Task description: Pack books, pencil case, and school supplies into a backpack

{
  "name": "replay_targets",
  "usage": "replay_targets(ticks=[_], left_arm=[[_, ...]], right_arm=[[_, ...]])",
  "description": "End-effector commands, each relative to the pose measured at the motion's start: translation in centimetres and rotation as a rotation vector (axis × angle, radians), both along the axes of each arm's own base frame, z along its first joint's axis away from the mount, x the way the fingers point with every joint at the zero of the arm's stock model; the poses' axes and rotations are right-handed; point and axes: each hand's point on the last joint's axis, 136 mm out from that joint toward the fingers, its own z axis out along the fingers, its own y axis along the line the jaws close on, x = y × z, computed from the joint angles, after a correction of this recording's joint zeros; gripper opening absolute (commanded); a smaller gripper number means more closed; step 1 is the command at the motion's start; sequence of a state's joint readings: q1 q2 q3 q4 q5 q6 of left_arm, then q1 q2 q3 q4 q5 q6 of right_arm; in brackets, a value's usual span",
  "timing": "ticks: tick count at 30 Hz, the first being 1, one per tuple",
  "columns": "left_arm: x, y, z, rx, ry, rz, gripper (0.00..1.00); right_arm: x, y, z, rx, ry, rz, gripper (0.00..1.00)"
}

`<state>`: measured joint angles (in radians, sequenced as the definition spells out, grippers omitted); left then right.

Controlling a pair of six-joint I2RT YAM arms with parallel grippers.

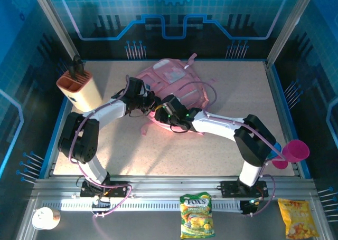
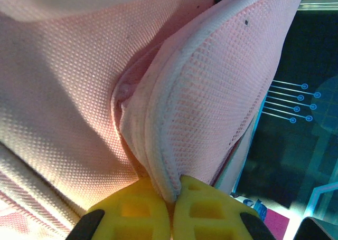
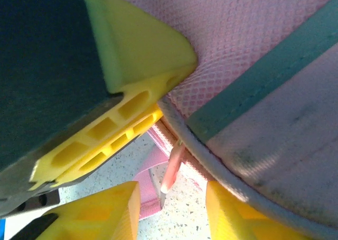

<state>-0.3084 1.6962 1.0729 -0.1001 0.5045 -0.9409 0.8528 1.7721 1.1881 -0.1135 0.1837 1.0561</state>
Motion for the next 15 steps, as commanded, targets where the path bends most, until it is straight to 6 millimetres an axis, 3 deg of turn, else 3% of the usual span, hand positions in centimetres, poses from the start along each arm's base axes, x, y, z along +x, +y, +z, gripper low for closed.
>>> replay_targets(ticks=[1, 15], left_arm=[[-0.9, -1.9, 1.6, -0.085, 0.009, -0.094, 0.00], [-1.0, -2.0, 1.9, -0.094, 0.012, -0.095, 0.00]], right_arm=[[1.3, 0.3, 0.6, -0.007, -0.036, -0.048, 0.36], [2.6, -0.2, 0.1, -0.043, -0.053, -0.106, 0.25]])
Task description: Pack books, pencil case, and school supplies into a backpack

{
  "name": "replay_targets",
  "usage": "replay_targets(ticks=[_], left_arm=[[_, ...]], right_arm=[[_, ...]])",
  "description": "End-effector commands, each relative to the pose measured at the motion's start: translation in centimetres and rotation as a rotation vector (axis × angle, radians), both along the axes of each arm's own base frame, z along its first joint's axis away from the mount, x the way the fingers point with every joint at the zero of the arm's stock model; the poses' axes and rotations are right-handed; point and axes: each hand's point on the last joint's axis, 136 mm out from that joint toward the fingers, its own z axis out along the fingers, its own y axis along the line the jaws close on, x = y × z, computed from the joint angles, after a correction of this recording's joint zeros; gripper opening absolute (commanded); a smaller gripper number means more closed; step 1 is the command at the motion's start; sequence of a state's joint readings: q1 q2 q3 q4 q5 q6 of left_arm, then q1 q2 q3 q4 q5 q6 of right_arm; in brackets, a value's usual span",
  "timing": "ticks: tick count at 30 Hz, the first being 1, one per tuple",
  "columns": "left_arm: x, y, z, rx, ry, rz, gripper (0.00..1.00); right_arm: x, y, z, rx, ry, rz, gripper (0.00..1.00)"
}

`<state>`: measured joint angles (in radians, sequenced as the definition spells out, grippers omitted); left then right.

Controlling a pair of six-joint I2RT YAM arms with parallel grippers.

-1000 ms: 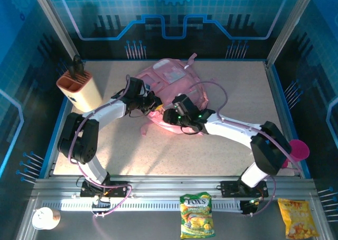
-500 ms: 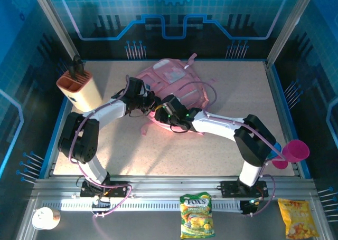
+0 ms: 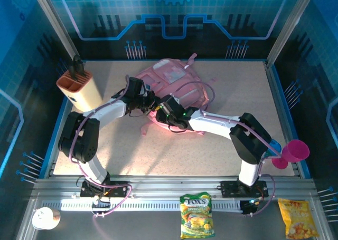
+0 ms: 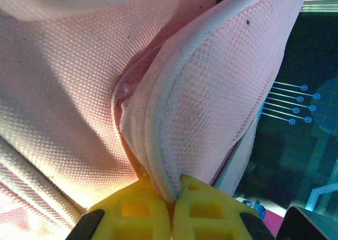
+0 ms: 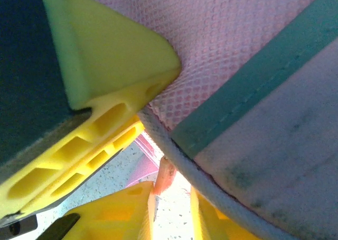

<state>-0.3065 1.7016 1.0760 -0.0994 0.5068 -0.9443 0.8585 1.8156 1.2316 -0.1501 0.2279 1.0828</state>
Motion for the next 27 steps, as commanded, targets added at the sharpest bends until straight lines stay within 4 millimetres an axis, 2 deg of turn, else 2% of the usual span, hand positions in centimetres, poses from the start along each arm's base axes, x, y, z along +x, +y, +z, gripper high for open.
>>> replay_targets(ticks=[1, 6, 9, 13, 20, 27], left_arm=[[-1.1, -2.0, 2.0, -0.092, 0.009, -0.097, 0.00], [-1.2, -2.0, 2.1, -0.091, 0.008, -0.096, 0.00], [-1.2, -1.9, 2.1, -0.090, 0.008, -0.095, 0.00], [-1.1, -2.0, 2.2, -0.091, 0.006, -0.094, 0.00], [-1.1, -1.8, 2.3, -0.087, 0.002, -0.093, 0.00], [-0.7, -1.1, 1.9, -0.065, 0.000, -0.066, 0.00]], right_arm=[[2.1, -0.3, 0.9, -0.015, -0.067, -0.065, 0.25], [2.1, -0.9, 0.6, -0.055, -0.050, -0.088, 0.33], [1.9, -1.5, 0.3, -0.080, -0.041, -0.105, 0.33], [1.9, -2.1, 0.2, -0.104, -0.041, -0.121, 0.28], [1.8, -2.6, -0.2, -0.138, -0.037, -0.126, 0.14], [1.5, -3.2, -0.2, -0.164, -0.035, -0.120, 0.07]])
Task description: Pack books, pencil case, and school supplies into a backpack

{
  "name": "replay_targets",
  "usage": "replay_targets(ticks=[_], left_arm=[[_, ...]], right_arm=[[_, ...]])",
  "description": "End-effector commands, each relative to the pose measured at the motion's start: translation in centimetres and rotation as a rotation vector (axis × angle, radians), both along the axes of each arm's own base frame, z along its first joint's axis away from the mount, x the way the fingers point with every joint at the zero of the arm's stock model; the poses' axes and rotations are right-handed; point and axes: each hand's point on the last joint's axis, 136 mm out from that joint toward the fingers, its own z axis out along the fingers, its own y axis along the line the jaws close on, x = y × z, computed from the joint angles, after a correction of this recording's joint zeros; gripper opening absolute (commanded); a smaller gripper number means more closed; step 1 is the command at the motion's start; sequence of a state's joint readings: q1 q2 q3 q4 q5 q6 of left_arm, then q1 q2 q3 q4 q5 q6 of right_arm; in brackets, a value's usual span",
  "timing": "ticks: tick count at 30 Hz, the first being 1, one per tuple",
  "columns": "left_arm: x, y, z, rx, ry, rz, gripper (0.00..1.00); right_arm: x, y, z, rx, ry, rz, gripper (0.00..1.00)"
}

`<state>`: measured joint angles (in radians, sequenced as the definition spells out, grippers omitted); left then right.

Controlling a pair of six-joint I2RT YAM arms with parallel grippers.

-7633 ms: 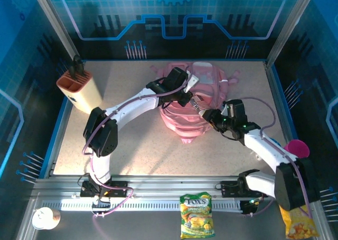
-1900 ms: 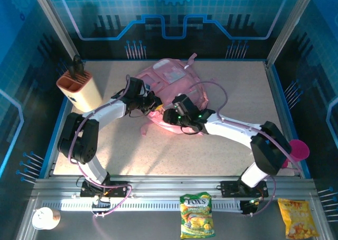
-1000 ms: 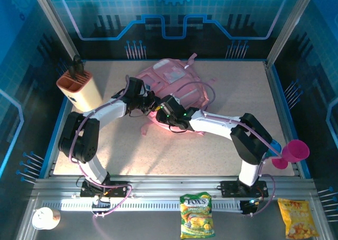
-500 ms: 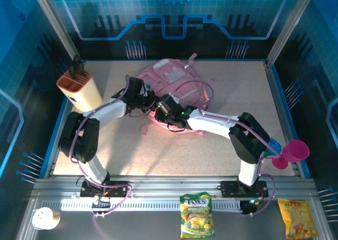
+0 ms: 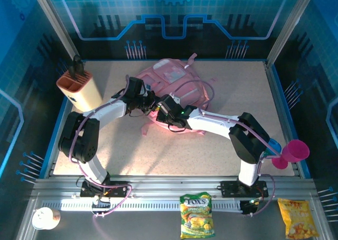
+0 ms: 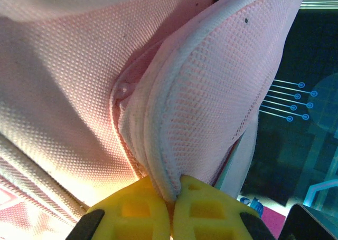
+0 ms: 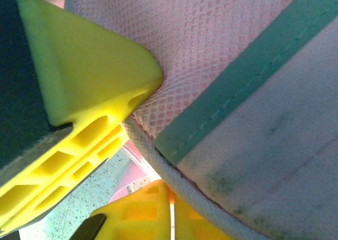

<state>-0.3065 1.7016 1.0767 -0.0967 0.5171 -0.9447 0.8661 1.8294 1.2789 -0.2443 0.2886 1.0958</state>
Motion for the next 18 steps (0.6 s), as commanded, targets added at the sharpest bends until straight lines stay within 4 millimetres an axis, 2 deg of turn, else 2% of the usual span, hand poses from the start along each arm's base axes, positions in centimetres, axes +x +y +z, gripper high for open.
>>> replay_targets(ticks=[1, 7, 13, 16, 18], left_arm=[[-0.5, -0.7, 1.7, -0.050, 0.000, -0.049, 0.00], [0.8, 0.9, 1.1, -0.006, -0.018, 0.009, 0.00], [1.2, 1.0, 0.6, -0.010, -0.011, 0.013, 0.00], [1.2, 0.8, 0.7, -0.018, -0.011, 0.004, 0.00], [1.1, 0.7, 0.9, -0.026, -0.012, -0.006, 0.00]], right_arm=[[1.1, -2.6, 0.0, -0.104, -0.045, -0.076, 0.07], [-1.3, -6.4, -0.1, -0.161, -0.047, -0.086, 0.07], [-3.2, -10.0, -1.3, -0.228, -0.021, -0.113, 0.07], [-2.9, -10.0, -1.6, -0.238, -0.020, -0.085, 0.07], [-2.5, -8.4, -0.5, -0.211, -0.057, -0.009, 0.10]])
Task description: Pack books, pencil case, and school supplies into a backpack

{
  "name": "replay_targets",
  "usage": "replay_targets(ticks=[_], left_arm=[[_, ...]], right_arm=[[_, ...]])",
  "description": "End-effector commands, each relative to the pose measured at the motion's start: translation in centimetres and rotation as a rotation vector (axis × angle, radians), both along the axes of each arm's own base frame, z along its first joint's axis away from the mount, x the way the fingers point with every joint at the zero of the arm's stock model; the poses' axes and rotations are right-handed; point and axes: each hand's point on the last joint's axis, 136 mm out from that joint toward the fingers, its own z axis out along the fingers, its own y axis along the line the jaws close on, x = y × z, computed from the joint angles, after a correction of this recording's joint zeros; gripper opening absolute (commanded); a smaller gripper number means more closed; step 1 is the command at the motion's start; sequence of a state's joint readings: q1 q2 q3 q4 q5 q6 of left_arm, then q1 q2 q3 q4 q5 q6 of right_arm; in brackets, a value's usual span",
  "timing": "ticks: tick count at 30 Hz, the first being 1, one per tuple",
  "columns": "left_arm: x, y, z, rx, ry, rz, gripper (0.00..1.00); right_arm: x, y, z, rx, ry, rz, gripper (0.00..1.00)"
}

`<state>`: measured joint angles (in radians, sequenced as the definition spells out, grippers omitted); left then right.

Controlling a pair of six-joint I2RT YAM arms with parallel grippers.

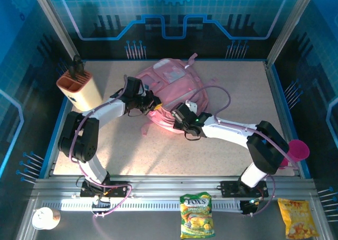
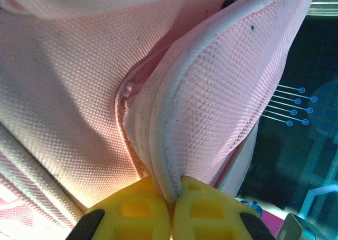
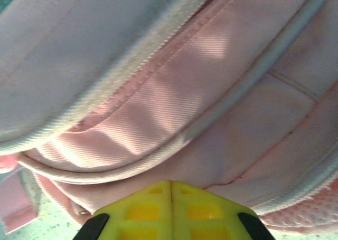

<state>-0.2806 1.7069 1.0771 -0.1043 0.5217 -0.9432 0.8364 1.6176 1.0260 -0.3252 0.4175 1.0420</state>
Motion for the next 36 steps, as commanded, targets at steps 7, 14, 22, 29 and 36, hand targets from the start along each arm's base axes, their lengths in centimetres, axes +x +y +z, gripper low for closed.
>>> replay_targets(ticks=[7, 14, 22, 29, 36], left_arm=[[0.2, -0.7, 2.1, -0.045, -0.031, -0.064, 0.00], [0.5, 1.6, 1.2, 0.054, -0.038, -0.020, 0.34], [1.9, 2.0, 0.6, 0.038, -0.037, -0.016, 0.37], [2.5, 1.4, 0.1, 0.022, -0.021, -0.046, 0.30], [2.7, 1.0, 0.1, -0.002, -0.005, -0.050, 0.07]], right_arm=[[0.5, 5.6, 4.2, 0.012, -0.152, 0.270, 0.35], [1.1, 6.7, 4.3, 0.013, -0.151, 0.270, 0.39], [1.3, 7.3, 4.9, 0.047, -0.152, 0.243, 0.39], [1.5, 7.8, 4.3, 0.025, -0.127, 0.218, 0.39], [1.6, 8.0, 3.4, -0.019, -0.101, 0.189, 0.36]])
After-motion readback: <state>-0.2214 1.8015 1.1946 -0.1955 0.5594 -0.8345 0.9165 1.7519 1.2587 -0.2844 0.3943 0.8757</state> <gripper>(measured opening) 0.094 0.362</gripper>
